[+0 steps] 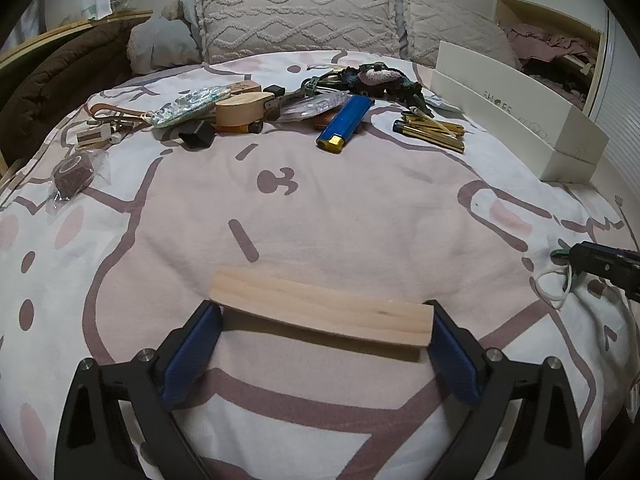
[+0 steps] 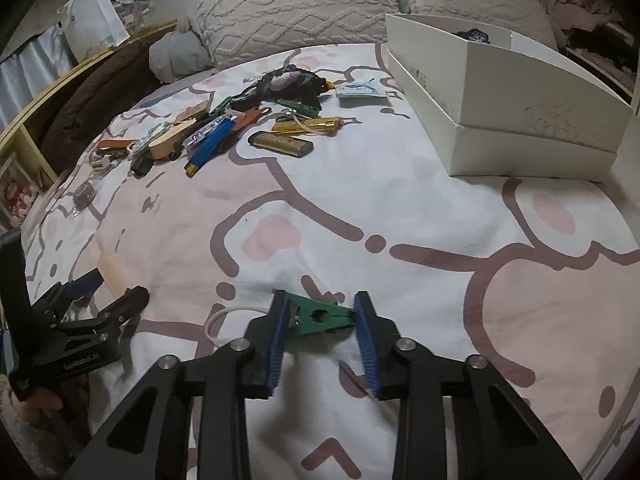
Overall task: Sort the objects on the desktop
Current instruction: 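Grasp the wooden stick lengthwise with the left gripper while the right approaches the clothespin, then close the right gripper on the green clothespin and lift it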
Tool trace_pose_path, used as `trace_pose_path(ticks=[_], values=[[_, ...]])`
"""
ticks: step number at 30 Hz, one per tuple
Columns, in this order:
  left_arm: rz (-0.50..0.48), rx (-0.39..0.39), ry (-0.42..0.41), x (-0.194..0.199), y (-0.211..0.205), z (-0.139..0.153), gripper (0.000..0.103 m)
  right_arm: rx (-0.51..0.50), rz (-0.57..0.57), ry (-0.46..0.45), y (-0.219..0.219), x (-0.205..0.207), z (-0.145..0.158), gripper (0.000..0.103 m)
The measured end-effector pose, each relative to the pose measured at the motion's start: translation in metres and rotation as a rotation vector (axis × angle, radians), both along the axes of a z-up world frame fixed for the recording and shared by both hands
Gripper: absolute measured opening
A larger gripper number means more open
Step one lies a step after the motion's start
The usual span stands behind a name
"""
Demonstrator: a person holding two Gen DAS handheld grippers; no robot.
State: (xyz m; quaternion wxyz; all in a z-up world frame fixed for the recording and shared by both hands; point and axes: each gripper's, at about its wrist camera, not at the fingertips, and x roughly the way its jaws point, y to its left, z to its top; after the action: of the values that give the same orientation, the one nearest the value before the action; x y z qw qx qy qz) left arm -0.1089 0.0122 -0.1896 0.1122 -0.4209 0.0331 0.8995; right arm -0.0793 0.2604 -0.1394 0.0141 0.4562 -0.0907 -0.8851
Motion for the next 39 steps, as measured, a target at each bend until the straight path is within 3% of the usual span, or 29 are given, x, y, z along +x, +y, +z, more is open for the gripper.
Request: trace_pose_path(ticks=[6, 7, 9, 10, 23, 30, 35, 39], values=[[-0.002, -0.002, 0.007, 0.005, 0.001, 0.002, 0.099, -0.019, -0.025, -0.021, 0.003, 0.001, -0.001, 0.035], [-0.002, -0.001, 0.008, 0.005, 0.001, 0.002, 0.099, -0.023, -0.029, -0.025, 0.004, 0.001, -0.001, 0.04], [-0.001, -0.002, 0.011, 0.008, 0.001, 0.002, 0.099, -0.047, -0.039, -0.027, 0.004, 0.003, 0.0, 0.086], [0.0, -0.002, 0.012, 0.008, 0.002, 0.002, 0.099, -0.059, -0.043, -0.017, 0.004, 0.004, 0.001, 0.087], [0.006, 0.012, 0.011, 0.018, 0.001, 0.004, 0.099, -0.026, -0.092, -0.078, -0.012, -0.012, -0.012, 0.087], [0.006, 0.014, 0.012, 0.018, 0.0, 0.004, 0.099, 0.054, -0.068, -0.045, -0.016, -0.01, -0.017, 0.068], [0.006, 0.014, 0.013, 0.019, 0.001, 0.004, 0.099, 0.056, -0.077, -0.025, -0.01, -0.007, -0.017, 0.052], [0.007, 0.014, 0.012, 0.019, 0.001, 0.004, 0.099, 0.019, -0.075, -0.018, -0.004, -0.004, -0.014, 0.052]])
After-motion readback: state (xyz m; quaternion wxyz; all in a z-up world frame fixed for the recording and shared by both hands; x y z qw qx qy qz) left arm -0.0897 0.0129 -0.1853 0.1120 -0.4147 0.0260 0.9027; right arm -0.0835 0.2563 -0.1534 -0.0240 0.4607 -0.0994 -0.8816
